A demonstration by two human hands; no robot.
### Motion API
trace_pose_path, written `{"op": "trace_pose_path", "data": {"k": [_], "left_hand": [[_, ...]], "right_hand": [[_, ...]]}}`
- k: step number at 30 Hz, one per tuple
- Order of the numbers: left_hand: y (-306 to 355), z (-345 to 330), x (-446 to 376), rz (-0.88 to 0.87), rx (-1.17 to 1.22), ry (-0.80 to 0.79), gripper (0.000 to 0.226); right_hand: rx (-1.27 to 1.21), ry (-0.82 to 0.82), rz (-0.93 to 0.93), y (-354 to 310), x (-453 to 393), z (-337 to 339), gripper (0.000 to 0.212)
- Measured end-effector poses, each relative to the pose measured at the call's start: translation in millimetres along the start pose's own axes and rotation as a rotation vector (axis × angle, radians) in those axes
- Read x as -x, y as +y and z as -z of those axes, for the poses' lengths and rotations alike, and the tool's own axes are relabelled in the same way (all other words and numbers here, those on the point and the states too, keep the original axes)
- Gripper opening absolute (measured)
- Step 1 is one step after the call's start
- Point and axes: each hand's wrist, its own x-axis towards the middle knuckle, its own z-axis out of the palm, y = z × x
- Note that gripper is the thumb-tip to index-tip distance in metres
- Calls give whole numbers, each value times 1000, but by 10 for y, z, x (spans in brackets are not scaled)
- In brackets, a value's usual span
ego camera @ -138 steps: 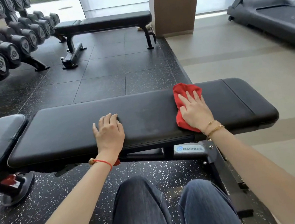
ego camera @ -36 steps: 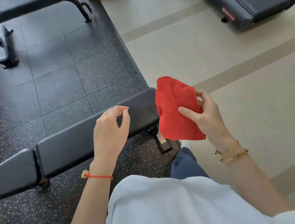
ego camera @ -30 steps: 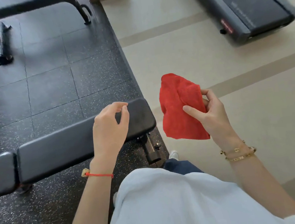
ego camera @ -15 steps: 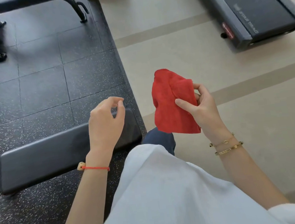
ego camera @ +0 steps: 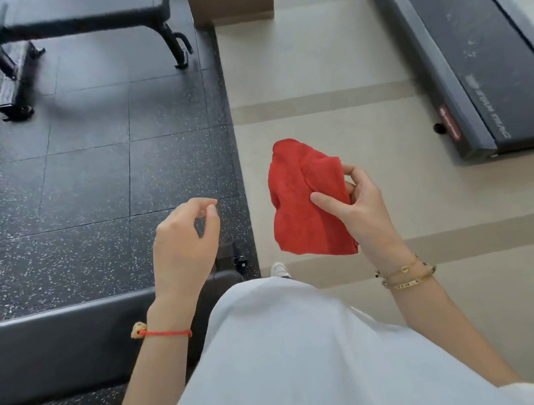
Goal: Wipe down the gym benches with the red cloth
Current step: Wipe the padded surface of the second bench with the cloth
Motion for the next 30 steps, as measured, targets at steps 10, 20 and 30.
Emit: {"op": "trace_pose_path", "data": {"k": [10, 20, 30], "left_hand": [[-35, -80, -1549, 86, -69, 51, 20], [-300, -295, -3185, 199, -67, 123, 20], [-599, 15, -5218, 288, -99, 248, 19]], "right_hand": [[30, -114, -10, -533, -1641, -499, 46], [60, -250, 4, -901, -3475, -1230, 46], [133, -455, 63, -1762, -5580, -2436, 43]]}}
